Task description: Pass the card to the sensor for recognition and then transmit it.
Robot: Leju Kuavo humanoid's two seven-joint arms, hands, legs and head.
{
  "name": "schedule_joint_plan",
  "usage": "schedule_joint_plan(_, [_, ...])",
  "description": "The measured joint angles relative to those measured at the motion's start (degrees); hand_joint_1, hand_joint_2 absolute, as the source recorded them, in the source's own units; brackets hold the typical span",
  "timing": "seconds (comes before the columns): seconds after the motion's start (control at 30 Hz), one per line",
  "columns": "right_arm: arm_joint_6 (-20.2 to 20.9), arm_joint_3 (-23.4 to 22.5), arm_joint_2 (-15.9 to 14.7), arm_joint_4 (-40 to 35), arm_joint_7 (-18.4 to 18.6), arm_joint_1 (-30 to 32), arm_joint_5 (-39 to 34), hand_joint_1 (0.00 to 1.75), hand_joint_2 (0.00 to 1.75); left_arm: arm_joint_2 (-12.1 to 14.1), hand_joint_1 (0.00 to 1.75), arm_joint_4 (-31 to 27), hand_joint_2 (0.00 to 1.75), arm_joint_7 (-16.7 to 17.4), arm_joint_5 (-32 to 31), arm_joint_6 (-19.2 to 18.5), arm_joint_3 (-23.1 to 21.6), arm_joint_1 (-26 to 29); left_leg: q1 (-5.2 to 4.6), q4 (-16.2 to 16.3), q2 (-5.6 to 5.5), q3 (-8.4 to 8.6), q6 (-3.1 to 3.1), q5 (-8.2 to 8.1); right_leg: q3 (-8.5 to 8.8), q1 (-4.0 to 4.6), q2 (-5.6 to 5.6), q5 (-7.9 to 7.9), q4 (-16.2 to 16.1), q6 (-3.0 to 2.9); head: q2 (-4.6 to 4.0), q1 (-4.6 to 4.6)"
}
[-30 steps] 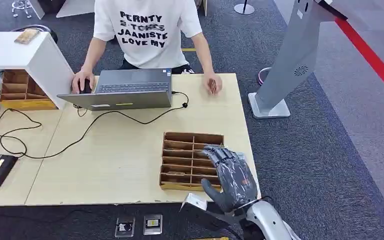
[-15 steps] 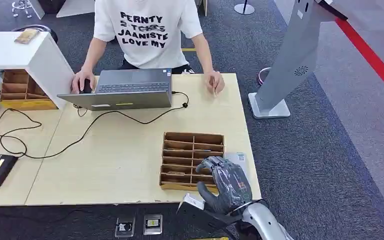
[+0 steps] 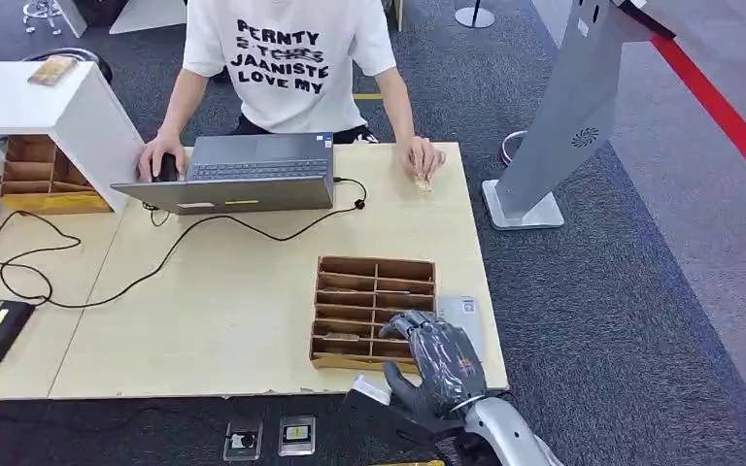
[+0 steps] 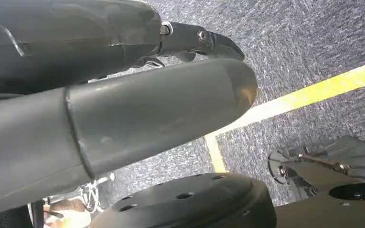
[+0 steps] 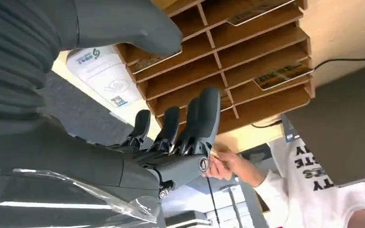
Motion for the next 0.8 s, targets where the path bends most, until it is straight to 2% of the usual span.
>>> schedule_joint_plan(0.33, [1.3, 0.1, -0.1, 0.0, 1.7, 0.1, 2.4, 0.96, 1.75, 0.1, 0.00, 0.0, 0.00, 0.0, -0.5, -0.1, 0.0, 0.0, 0.00, 0.0, 0.00, 0.00, 0.00, 0.00, 0.00, 0.00, 0.00, 0.00, 0.0, 0.00, 0.00, 0.00])
schedule_joint_plan(0.4, [1.4, 0.1, -0.1, 0.0, 1.9, 0.1, 2.7, 1.10, 1.75, 0.1, 0.00, 0.0, 0.00, 0.0, -0.5, -0.1, 0.0, 0.0, 0.00, 0.0, 0.00, 0.00, 0.00, 0.00, 0.00, 0.00, 0.00, 0.00, 0.0, 0.00, 0.00, 0.00])
schedule_joint_plan(0.53, [1.8, 0.1, -0.1, 0.1, 2.1, 0.1, 4.0, 1.01, 1.75, 0.1, 0.00, 0.0, 0.00, 0.2, -0.6, -0.1, 0.0, 0.0, 0.00, 0.0, 0.00, 0.00, 0.00, 0.00, 0.00, 0.00, 0.00, 0.00, 0.0, 0.00, 0.00, 0.00])
schedule_joint_plan(0.57, [1.9, 0.1, -0.1, 0.2, 2.2, 0.1, 4.3, 1.05, 1.75, 0.1, 0.00, 0.0, 0.00, 0.2, -0.6, -0.1, 0.0, 0.0, 0.00, 0.0, 0.00, 0.00, 0.00, 0.00, 0.00, 0.00, 0.00, 0.00, 0.0, 0.00, 0.00, 0.00])
schedule_joint_plan(0.7, [2.7, 0.2, -0.1, 0.4, 2.2, 0.1, 5.4, 0.89, 1.75, 0.1, 0.00, 0.0, 0.00, 0.3, -0.6, -0.1, 0.0, 0.0, 0.00, 0.0, 0.00, 0.00, 0.00, 0.00, 0.00, 0.00, 0.00, 0.00, 0.0, 0.00, 0.00, 0.00])
schedule_joint_plan(0.8, [3.1, 0.2, 0.0, 0.7, 2.2, 0.1, 5.8, 0.89, 1.75, 0.1, 0.00, 0.0, 0.00, 0.4, -0.6, -0.1, 0.0, 0.0, 0.00, 0.0, 0.00, 0.00, 0.00, 0.00, 0.00, 0.00, 0.00, 0.00, 0.0, 0.00, 0.00, 0.00])
